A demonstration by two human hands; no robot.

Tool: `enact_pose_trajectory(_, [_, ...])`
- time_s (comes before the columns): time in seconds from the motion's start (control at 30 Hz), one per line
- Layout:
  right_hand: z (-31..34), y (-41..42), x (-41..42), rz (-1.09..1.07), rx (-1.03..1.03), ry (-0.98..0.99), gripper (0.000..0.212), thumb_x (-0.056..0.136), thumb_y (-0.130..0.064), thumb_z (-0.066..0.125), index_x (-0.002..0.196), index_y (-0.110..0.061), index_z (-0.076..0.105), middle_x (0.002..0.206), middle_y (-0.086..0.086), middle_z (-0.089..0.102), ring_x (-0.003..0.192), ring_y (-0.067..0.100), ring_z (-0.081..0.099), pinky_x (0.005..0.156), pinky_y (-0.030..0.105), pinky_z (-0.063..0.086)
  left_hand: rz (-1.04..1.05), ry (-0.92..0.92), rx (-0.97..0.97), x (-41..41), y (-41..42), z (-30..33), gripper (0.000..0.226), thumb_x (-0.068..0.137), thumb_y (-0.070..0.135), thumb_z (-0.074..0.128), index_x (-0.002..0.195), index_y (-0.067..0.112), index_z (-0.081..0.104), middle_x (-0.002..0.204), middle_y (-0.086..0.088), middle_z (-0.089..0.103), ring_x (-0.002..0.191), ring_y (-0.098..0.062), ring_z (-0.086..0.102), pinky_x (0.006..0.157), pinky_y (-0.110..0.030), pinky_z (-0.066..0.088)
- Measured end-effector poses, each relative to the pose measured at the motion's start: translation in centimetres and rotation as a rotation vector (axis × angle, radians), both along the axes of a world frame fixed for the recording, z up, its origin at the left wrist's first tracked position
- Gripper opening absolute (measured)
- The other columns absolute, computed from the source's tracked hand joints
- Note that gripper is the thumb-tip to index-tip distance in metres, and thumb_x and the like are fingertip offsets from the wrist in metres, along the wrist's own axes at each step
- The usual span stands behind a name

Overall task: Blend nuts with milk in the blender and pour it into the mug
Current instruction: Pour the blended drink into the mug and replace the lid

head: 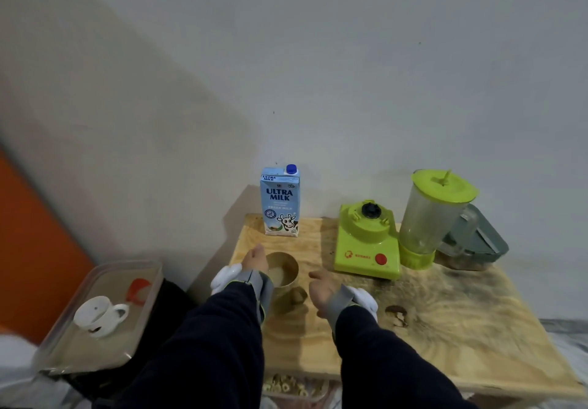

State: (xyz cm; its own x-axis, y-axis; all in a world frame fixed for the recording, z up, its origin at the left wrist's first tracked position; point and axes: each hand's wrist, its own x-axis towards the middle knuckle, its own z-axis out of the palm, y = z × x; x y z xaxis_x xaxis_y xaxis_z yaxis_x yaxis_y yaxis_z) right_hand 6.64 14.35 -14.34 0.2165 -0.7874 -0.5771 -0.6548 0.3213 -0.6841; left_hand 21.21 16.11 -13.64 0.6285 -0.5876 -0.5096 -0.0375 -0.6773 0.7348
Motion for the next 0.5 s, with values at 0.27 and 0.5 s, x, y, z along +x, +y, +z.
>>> enact_pose_trajectory(0.27, [-5.3,0.2,2.1,0.054,-0.134,0.099,0.042,0.078,-0.045,0.04,0.117,-0.045,0.055,0.091,-0.006,0.072,0.077,0.019,0.065,0.069,0.027,0.056,0.078,0.095,-0.054,-0.6,1.2,-2.2,0.05,0.105,0.029,0.023,0.142,-0.001,0.038,0.149,-0.018,0.039,0.138,-0.029,0.038,0.095,-0.027,0.036])
enact_pose_trajectory(0.5, [-4.9,-0.7,0.5,0.012,-0.109,0.057,0.046,0.089,-0.037,0.039,0.134,-0.045,0.046,0.109,-0.006,0.07,0.094,0.018,0.067,0.082,0.028,0.055,0.102,0.166,-0.132,-2.8,1.2,-1.9,0.056,0.104,0.039,0.015,0.139,0.007,0.045,0.143,-0.018,0.046,0.13,-0.034,0.044,0.107,-0.034,0.032])
